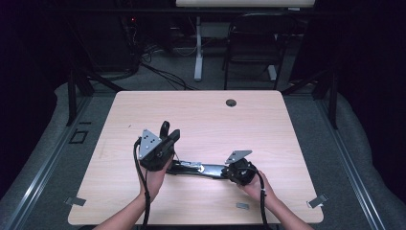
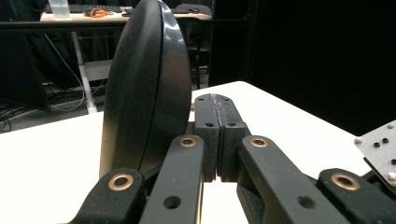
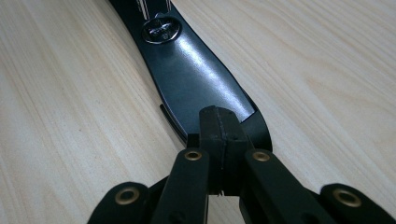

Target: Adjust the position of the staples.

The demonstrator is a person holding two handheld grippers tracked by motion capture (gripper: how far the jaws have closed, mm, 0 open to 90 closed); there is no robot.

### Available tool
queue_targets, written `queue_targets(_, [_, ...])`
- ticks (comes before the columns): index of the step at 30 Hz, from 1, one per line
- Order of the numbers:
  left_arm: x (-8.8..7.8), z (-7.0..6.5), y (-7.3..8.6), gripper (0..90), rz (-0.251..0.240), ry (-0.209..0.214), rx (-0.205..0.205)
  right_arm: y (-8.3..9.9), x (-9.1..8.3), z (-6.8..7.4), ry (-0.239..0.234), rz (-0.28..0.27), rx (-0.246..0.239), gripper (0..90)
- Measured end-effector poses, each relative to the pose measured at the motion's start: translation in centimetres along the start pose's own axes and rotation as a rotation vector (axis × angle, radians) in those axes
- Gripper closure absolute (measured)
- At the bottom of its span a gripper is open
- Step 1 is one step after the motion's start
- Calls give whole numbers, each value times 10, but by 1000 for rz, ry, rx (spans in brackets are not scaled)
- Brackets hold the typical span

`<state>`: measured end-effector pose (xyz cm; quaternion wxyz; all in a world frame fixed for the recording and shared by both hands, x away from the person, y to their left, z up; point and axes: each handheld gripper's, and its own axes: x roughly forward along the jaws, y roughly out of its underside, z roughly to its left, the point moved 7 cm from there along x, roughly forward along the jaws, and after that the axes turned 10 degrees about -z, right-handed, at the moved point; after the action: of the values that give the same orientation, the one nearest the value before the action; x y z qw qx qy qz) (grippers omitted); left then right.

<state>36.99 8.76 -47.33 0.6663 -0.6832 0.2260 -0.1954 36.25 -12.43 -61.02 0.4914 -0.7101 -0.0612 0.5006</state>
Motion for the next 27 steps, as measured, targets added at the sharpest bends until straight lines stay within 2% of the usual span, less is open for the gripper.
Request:
queue_targets(2, [0, 0, 0, 890, 0, -1, 15, 0, 0, 0, -1, -1, 1, 900])
queue_targets(6, [0, 0, 0, 892, 0, -4, 20, 0, 0, 0, 1, 0, 1, 900])
queue_targets(15, [-7, 9, -1, 893, -4, -30, 4, 0, 0, 0, -1, -1, 0, 900])
queue_targets(27, [-8, 13, -1, 900, 0, -42, 13, 0, 0, 0, -1, 3, -3, 900])
